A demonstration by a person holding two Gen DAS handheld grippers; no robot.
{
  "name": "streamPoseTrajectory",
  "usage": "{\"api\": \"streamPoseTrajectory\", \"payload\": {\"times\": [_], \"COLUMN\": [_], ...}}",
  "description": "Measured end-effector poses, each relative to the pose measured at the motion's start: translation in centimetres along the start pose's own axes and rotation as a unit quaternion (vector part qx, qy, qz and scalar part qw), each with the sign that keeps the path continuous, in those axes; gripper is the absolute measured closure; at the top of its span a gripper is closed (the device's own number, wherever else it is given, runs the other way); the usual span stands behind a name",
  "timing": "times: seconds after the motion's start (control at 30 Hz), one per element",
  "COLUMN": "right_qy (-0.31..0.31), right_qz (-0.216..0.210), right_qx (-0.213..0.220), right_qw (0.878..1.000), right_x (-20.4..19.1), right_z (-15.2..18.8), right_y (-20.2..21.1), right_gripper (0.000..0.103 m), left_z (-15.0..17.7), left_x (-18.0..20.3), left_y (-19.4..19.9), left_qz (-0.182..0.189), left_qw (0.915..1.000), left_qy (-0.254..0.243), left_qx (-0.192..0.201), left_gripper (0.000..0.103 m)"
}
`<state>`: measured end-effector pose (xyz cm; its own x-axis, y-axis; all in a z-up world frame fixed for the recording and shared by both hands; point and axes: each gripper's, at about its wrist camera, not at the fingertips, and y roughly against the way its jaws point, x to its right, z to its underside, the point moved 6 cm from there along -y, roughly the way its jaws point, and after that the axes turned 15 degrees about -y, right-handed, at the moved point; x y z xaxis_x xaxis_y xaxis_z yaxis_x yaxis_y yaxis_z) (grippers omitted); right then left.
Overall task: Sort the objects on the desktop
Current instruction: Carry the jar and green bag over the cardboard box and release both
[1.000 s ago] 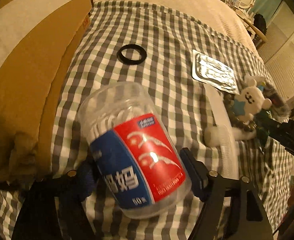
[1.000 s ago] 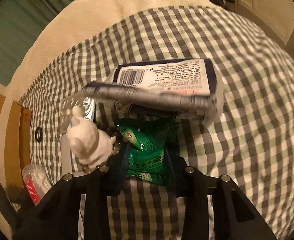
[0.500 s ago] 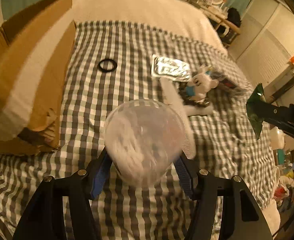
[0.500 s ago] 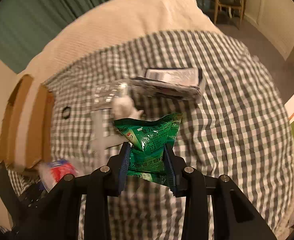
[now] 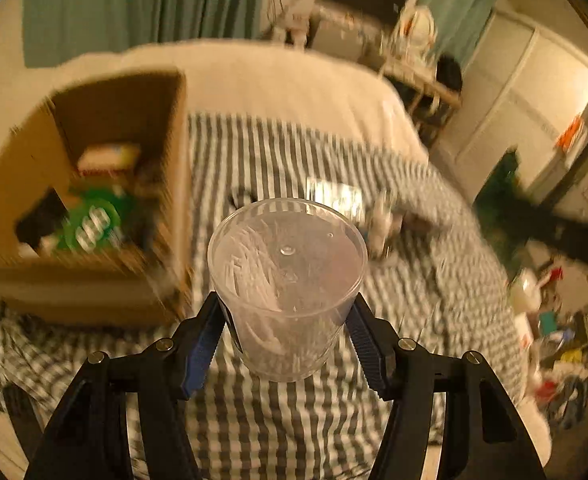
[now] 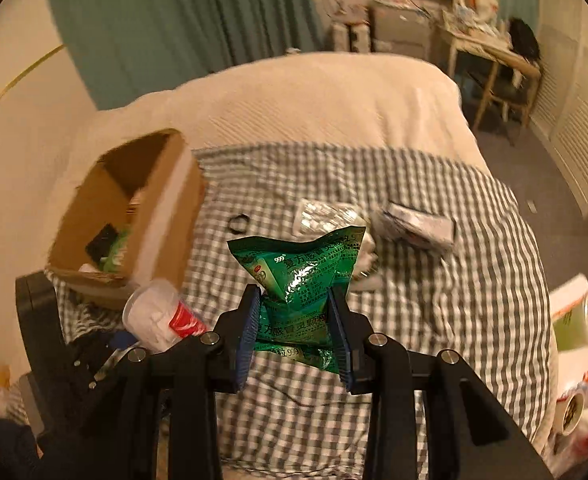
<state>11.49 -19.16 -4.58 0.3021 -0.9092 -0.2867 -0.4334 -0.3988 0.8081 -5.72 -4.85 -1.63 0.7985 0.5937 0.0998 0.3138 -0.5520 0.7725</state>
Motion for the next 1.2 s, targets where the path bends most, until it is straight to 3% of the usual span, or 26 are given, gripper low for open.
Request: {"api": "streamPoseTrajectory", "payload": {"times": [0.2, 0.37, 0.5, 0.77, 0.97, 1.03, 1.1, 1.2], "right_qy": [0.039, 0.06, 0.074, 0.091, 0.098, 0.093, 0.086, 0.081], "right_qz": [-0.059, -0.117, -0.137, -0.158, -0.17, -0.175, -0.174, -0.172], "right_qx": [0.006, -0.011, -0.021, -0.077, -0.079, -0.078, -0.07, -0.063], "right_qw": [0.998, 0.991, 0.988, 0.98, 0.977, 0.977, 0.978, 0.98], "right_x": [-6.8, -12.8, -15.7, -19.6, -21.1, -21.0, -20.8, -20.4], "right_z": [-1.0, -1.9, -1.9, -0.5, -0.6, -0.8, -1.2, -1.8], "right_y": [2.0, 2.0, 0.0, -7.8, -11.0, -11.5, -11.5, -10.9], "right_gripper": [0.07, 0.07, 0.07, 0.07, 0.068, 0.059, 0.047, 0.047], "left_z": [-4.5, -5.8, -5.2, -2.8, -2.3, -2.2, -2.1, -2.0], "left_x": [-6.0, -11.2, -14.6, -18.2, -19.8, -20.1, -20.0, -19.7], "left_y": [5.6, 7.2, 6.1, 2.3, 1.3, 1.2, 1.7, 2.8], "left_qz": [-0.041, -0.091, -0.111, -0.127, -0.135, -0.141, -0.149, -0.158], "left_qw": [0.9946, 0.9885, 0.9877, 0.9886, 0.9887, 0.988, 0.9867, 0.9846], "left_qy": [0.046, 0.067, 0.067, 0.055, 0.049, 0.05, 0.053, 0.06], "left_qx": [0.083, 0.101, 0.086, 0.06, 0.043, 0.037, 0.038, 0.045], "left_gripper": [0.04, 0.04, 0.04, 0.04, 0.039, 0.035, 0.018, 0.012]}}
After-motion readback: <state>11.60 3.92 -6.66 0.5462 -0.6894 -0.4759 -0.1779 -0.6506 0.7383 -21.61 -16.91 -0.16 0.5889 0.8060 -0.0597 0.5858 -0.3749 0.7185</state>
